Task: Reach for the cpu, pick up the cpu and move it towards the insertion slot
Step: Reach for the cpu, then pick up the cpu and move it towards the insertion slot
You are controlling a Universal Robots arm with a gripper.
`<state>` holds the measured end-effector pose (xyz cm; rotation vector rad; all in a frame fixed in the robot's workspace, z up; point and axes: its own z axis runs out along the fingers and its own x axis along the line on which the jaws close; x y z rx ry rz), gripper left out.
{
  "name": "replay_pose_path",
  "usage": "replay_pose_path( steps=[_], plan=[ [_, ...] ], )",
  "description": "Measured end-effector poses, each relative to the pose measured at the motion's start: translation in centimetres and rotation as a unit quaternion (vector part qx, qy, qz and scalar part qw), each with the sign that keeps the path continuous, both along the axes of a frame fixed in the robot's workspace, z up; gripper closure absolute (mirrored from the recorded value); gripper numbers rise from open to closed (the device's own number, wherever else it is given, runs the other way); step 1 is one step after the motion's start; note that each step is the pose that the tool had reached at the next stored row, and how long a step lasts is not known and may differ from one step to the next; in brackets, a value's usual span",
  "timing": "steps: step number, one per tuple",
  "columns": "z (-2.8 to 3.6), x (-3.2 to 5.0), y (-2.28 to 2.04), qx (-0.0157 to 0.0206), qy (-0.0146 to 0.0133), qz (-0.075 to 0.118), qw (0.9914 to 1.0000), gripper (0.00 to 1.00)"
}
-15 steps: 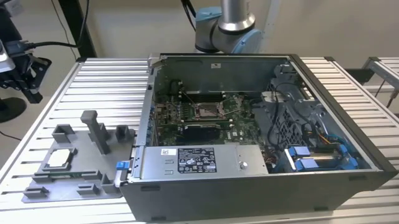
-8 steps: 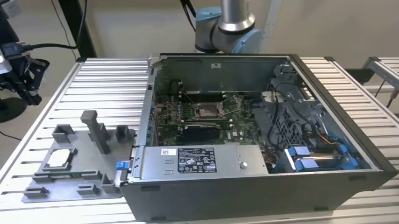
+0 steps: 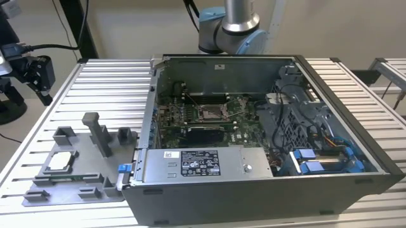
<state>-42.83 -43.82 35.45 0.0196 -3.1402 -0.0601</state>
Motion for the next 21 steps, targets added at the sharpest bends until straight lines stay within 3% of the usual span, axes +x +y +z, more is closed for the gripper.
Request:
replay_pose_path(
  steps=[4,5,12,21],
  plan=[
    [0.00,0.00,0.00,0.0000,0.0000,0.000,1.00000,1.00],
    [0.00,0.00,0.00,0.0000,0.0000,0.000,1.00000,0.00],
    [-0.20,-0.01,0.00,0.0000,0.0000,0.000,1.00000,0.00],
    [-1.77,-0.37,-0.03,0.0001,0.0000,0.000,1.00000,0.00]
  ],
)
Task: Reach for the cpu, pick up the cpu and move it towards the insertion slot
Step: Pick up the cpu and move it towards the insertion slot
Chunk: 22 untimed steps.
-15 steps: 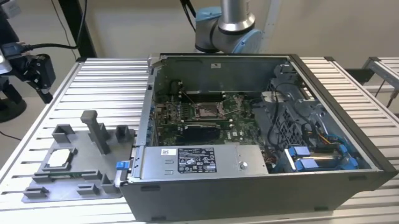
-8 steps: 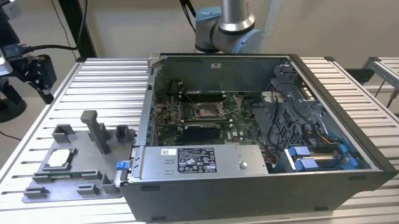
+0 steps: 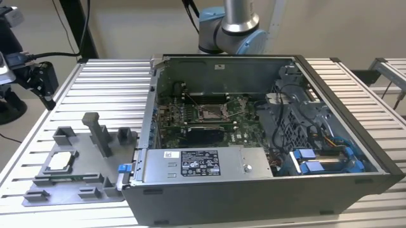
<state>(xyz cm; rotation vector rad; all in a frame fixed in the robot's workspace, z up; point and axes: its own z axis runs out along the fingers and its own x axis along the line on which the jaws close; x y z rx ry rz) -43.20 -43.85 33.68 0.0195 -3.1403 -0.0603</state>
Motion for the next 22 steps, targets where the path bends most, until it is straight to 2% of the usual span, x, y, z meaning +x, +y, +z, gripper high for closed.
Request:
replay_pose_path(
  steps=[3,11,18,22],
  plan=[
    [-0.55,-0.05,-0.17,0.0000,0.0000,0.000,1.00000,0.00],
    [-2.00,-0.11,-1.09,0.0000,0.0000,0.000,1.00000,0.00],
    [-3.27,-0.12,-1.48,0.0000,0.0001,0.000,1.00000,0.00],
    [-4.00,-0.12,-1.53,0.0000,0.0000,0.000,1.00000,0.00]
  ],
)
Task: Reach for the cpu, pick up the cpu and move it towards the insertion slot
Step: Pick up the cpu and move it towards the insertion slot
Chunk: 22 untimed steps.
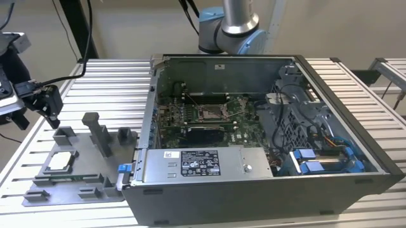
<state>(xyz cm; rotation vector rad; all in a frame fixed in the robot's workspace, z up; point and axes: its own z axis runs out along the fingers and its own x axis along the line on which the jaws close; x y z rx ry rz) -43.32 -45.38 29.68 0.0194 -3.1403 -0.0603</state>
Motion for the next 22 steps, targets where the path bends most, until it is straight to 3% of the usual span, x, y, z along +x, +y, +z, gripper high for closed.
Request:
replay_pose_path(
  steps=[22],
  plan=[
    [-3.76,0.00,0.01,0.0000,-0.0016,0.000,1.00000,0.00]
  ],
)
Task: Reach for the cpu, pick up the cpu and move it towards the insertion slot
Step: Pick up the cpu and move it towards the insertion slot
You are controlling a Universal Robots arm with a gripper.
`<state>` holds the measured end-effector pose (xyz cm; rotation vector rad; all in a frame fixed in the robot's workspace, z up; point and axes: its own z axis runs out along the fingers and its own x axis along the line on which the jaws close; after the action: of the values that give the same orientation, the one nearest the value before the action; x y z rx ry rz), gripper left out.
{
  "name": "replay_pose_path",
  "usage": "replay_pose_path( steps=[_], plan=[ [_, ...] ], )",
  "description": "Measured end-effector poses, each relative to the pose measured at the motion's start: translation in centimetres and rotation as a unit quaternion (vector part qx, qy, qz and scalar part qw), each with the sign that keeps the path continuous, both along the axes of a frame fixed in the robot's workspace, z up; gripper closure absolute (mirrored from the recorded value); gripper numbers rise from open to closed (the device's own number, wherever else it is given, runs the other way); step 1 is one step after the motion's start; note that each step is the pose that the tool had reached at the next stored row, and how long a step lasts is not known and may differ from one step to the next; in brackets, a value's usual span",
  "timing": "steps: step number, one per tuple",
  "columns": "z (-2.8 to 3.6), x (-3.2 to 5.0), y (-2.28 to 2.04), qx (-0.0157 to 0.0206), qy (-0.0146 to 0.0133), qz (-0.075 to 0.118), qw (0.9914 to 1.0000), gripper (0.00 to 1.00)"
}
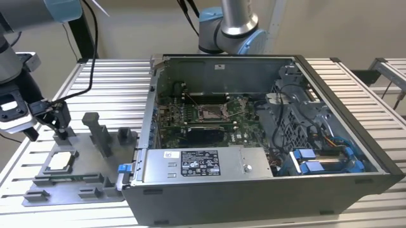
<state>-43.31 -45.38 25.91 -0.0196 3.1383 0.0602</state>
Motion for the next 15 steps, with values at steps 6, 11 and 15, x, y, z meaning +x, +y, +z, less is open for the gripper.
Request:
replay_pose_path(
  steps=[6,11,15],
  plan=[
    [-1.10,-0.14,0.06,0.0000,-0.0010,0.000,1.00000,0.00],
    [-2.00,-0.51,0.05,0.0000,-0.0018,0.000,1.00000,0.00],
    [-2.72,-0.53,-0.20,-0.0001,-0.0016,0.000,1.00000,0.00]
  ],
)
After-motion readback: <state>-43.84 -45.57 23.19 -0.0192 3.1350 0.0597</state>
